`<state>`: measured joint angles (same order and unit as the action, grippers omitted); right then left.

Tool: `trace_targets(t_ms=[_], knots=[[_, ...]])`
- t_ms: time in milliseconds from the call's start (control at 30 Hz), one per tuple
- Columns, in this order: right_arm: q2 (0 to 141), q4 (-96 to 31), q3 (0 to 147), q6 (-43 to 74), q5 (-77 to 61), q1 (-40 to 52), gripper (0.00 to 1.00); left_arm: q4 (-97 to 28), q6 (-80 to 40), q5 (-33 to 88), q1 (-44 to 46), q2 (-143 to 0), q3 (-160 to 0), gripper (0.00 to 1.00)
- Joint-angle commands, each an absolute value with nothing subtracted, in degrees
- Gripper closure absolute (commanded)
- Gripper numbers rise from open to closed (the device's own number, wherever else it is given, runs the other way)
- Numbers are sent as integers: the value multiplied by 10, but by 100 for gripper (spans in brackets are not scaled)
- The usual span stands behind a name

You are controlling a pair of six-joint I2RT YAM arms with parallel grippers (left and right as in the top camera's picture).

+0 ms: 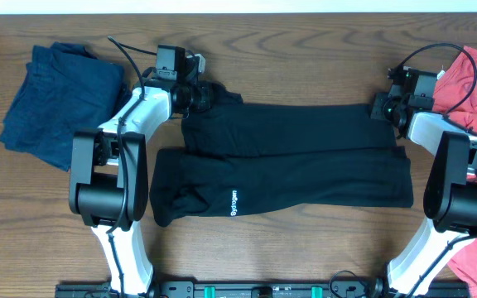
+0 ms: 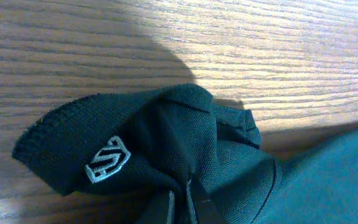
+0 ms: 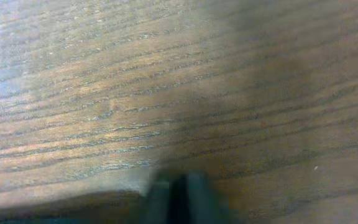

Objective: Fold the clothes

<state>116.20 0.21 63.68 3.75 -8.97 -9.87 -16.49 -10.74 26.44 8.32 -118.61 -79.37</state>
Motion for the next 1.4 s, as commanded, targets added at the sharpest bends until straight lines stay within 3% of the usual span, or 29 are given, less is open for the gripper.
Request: trace_targets(t_ms=[0, 367, 767, 1067, 1367], knots=[[1184, -13, 633, 38, -72, -93, 99, -168, -113, 265, 82, -1179, -792, 94], [1093, -93, 639, 69, 48, -100, 99, -209, -113, 266, 81, -1120, -793, 94], [883, -378, 640, 125, 131, -101, 99, -500, -112, 266, 81, -963, -793, 94], [859, -550, 639, 184, 212, -101, 99, -649, -113, 266, 81, -948, -784, 94], [859, -580, 638, 193, 205, -101, 99, -660, -113, 266, 114, -948, -714, 94]])
